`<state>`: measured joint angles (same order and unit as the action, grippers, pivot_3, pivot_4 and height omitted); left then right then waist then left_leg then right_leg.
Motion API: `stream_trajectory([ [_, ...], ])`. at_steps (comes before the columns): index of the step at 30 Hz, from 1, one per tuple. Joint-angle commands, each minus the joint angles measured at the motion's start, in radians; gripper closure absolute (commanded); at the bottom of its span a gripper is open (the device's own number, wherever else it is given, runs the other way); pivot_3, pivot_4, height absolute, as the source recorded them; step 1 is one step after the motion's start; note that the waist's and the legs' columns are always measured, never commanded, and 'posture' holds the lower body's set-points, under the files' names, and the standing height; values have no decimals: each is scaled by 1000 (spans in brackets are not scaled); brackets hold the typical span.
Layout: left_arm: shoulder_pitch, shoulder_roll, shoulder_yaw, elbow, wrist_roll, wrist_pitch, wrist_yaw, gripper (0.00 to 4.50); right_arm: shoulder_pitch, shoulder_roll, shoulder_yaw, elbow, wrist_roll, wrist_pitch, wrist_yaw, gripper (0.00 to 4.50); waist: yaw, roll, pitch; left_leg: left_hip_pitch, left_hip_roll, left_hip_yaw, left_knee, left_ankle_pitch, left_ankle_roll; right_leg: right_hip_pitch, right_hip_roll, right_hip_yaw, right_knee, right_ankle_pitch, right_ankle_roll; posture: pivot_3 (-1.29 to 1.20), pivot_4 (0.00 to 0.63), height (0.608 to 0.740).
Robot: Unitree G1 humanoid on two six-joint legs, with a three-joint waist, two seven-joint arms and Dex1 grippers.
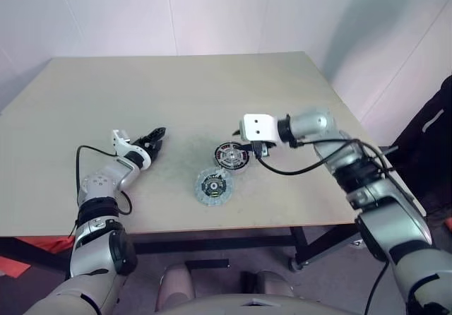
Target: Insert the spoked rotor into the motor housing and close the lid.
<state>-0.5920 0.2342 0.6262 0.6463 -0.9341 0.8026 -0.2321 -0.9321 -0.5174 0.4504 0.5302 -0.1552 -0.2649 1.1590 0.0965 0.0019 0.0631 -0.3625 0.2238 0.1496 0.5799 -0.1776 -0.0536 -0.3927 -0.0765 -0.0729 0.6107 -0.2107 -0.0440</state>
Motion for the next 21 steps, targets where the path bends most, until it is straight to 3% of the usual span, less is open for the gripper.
stream_trajectory([
  [1,-1,-9,-1,-16,6,-25,-20,1468,-183,31,73,183,-105,-233,42,2560,-2,0,0,0,0,0,0,0,0,-1,0,0,0,0,0,0,0,740],
  [5,16,-33,4,-38,1,-44,-18,1468,-371,133,179,450,-275,-423,-57,2560,-5,0,0,-4,0,0,1,0,0,-6,0,0,4,-1,-1,0,0,740],
  [9,69,-69,13,-116,-19,-43,3,1468,-475,251,216,642,-373,-436,-193,2560,-5,0,0,-6,0,0,1,0,0,-8,0,0,5,-1,-2,0,0,740],
  [14,163,-106,27,-245,-56,-27,53,1468,-486,364,211,743,-408,-411,-261,2560,-18,1,0,-7,0,0,1,-1,1,-8,0,1,5,-2,-3,0,0,740],
  [21,210,-115,28,-328,-92,-18,102,1468,-463,386,233,780,-471,-416,-289,2560,-31,1,1,-5,0,0,1,-1,1,-9,0,1,8,-2,-3,0,0,740],
])
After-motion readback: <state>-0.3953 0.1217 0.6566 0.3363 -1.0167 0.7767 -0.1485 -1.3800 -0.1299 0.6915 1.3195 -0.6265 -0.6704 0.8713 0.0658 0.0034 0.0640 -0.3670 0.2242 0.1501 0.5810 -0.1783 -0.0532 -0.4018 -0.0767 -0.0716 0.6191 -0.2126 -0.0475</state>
